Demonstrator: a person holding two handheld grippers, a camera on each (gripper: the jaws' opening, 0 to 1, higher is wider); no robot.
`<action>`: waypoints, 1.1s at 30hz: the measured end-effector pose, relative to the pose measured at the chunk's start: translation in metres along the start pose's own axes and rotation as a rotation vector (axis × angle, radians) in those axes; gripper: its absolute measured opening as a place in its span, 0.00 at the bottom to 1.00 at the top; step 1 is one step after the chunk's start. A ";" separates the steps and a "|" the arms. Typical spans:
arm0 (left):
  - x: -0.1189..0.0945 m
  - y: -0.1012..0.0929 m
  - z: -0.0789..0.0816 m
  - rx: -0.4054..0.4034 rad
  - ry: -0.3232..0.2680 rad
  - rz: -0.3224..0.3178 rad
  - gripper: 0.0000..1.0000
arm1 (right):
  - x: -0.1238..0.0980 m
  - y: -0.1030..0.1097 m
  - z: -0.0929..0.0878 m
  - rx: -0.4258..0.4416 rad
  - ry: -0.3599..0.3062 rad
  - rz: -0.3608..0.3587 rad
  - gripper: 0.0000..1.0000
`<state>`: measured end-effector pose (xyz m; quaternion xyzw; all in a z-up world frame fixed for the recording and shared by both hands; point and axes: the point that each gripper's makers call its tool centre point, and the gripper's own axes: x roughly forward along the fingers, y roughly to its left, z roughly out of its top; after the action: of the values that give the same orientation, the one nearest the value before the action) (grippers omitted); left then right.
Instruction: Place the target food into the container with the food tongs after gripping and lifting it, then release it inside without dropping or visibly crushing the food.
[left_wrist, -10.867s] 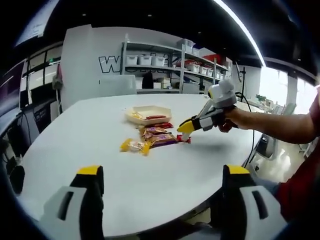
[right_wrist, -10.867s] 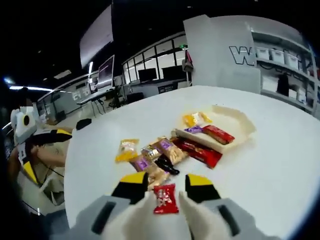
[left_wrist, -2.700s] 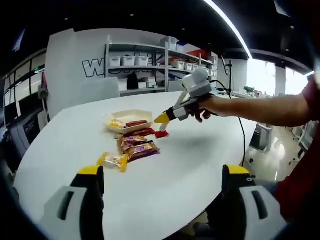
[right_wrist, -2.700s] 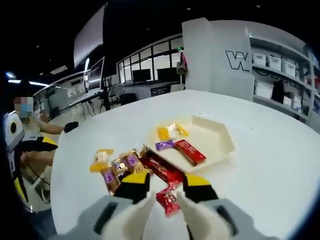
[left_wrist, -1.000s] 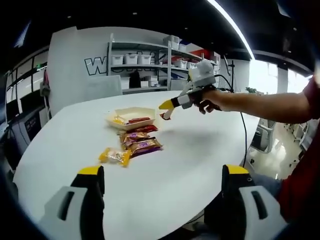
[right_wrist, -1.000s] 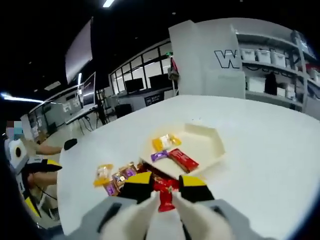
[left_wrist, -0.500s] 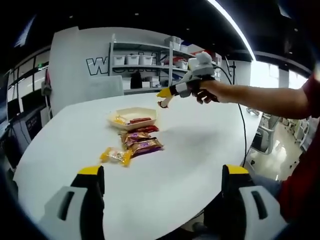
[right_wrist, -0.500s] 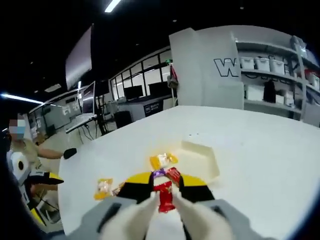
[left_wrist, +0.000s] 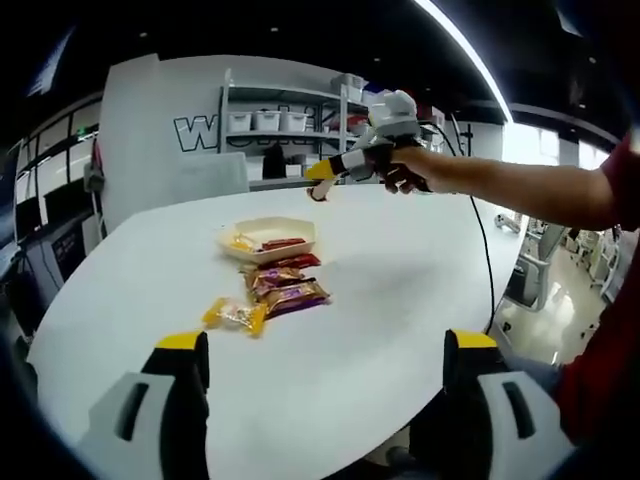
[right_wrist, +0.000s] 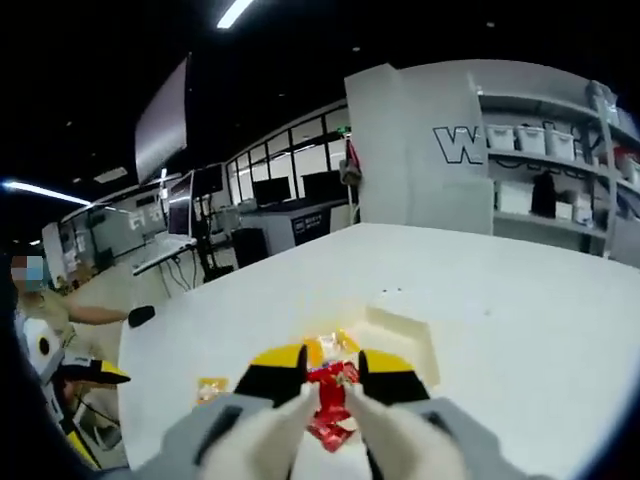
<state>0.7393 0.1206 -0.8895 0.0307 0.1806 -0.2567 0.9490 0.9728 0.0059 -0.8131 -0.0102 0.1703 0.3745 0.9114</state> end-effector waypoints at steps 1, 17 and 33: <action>0.000 0.001 0.000 -0.001 -0.001 0.001 0.95 | 0.002 0.000 0.002 -0.005 0.000 0.002 0.14; -0.010 0.018 0.005 -0.013 -0.018 0.035 0.95 | 0.023 -0.001 0.017 -0.014 0.016 0.004 0.14; -0.014 0.023 0.002 -0.021 -0.018 0.046 0.95 | 0.020 -0.007 0.038 -0.010 -0.061 -0.022 0.21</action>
<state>0.7403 0.1468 -0.8838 0.0224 0.1740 -0.2333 0.9564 1.0023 0.0200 -0.7841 -0.0052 0.1406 0.3653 0.9202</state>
